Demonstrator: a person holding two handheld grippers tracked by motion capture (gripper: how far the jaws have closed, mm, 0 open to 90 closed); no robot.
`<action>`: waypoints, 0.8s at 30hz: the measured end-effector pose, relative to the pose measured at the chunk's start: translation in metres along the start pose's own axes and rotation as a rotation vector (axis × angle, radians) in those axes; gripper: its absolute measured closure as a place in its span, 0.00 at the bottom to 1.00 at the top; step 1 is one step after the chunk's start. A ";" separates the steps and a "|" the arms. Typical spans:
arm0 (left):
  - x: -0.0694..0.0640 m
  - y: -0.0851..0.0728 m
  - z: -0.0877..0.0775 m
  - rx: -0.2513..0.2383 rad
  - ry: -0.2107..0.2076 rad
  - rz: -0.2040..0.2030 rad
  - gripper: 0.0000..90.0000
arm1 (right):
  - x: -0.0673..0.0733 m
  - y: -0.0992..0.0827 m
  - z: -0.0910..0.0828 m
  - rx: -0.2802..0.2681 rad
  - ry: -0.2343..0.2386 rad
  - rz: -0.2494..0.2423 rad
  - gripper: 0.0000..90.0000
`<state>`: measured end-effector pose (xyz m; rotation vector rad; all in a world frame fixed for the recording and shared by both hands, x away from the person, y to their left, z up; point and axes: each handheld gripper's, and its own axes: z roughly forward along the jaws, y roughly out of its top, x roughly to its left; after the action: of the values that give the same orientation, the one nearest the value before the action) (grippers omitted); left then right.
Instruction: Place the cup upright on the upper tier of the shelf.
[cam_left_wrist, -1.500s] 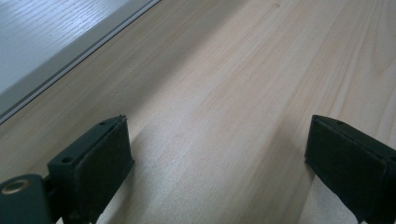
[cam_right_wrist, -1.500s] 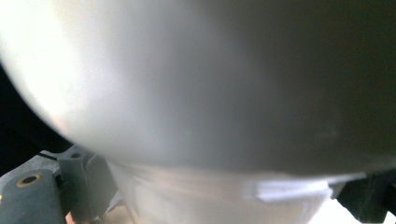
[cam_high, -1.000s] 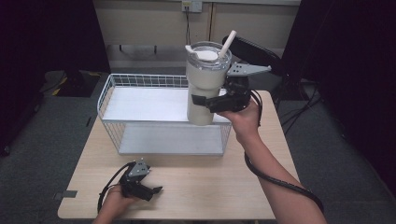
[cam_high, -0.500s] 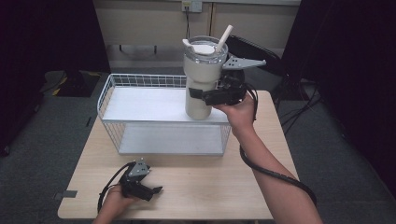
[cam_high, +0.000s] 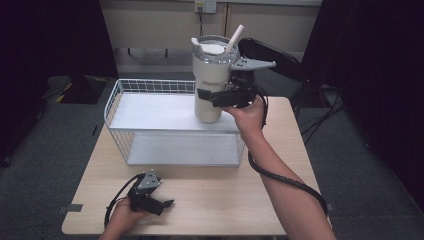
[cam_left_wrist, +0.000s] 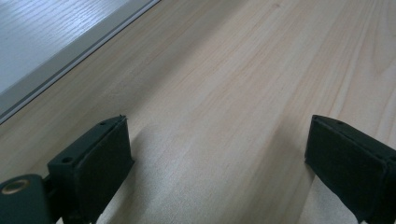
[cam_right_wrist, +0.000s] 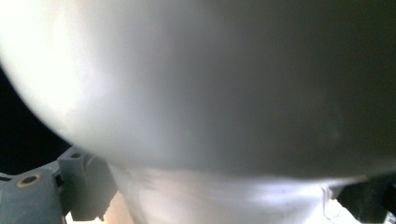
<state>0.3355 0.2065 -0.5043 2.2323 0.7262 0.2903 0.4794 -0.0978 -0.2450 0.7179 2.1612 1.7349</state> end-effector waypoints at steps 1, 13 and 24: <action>0.000 0.000 0.000 0.002 0.000 0.002 0.07 | -0.001 0.000 0.001 0.003 0.000 -0.002 0.11; 0.000 0.000 0.000 0.000 0.000 0.000 0.07 | -0.004 -0.002 0.017 0.019 -0.032 0.001 0.11; 0.000 0.000 0.000 -0.001 0.000 0.000 0.07 | -0.005 -0.005 0.031 0.026 -0.055 -0.001 0.11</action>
<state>0.3355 0.2064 -0.5044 2.2314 0.7264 0.2906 0.4982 -0.0759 -0.2576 0.7614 2.1505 1.6695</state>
